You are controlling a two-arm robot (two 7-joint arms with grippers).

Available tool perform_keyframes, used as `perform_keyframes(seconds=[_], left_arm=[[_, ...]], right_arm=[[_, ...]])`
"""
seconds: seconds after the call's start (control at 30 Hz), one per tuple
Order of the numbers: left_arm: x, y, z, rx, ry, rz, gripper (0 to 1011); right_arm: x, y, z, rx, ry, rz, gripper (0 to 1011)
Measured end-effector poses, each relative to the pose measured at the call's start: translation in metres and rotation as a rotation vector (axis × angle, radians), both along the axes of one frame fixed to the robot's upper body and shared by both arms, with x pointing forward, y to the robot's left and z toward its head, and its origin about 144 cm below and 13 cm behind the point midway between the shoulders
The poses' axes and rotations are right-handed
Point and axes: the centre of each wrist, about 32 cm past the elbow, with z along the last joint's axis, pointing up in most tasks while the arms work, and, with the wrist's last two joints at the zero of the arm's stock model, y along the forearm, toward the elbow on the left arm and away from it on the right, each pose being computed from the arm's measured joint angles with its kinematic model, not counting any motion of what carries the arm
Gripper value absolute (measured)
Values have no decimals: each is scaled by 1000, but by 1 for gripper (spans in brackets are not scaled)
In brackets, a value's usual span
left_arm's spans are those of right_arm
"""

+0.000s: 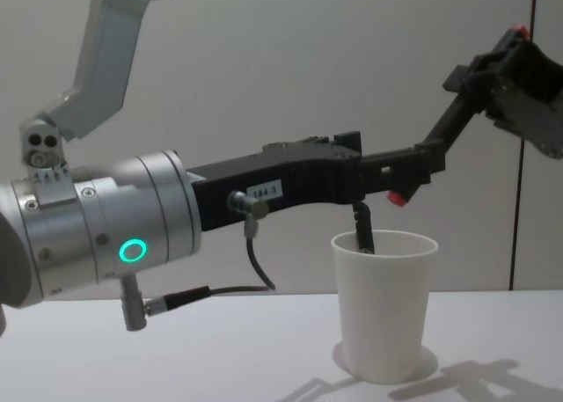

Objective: Place the pen into the pen holder.

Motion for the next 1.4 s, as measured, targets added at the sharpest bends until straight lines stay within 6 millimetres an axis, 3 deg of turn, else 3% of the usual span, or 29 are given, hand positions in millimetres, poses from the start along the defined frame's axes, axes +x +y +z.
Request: perform_keyframes(seconds=[0.97,1.4], left_arm=[[0,0,0,0,0,0,1001],[0,0,0,0,0,0,1001]], right_arm=[[6,14,-5,-446,-300,-103,189],[14,26,-18,-633,-371,-112,189]])
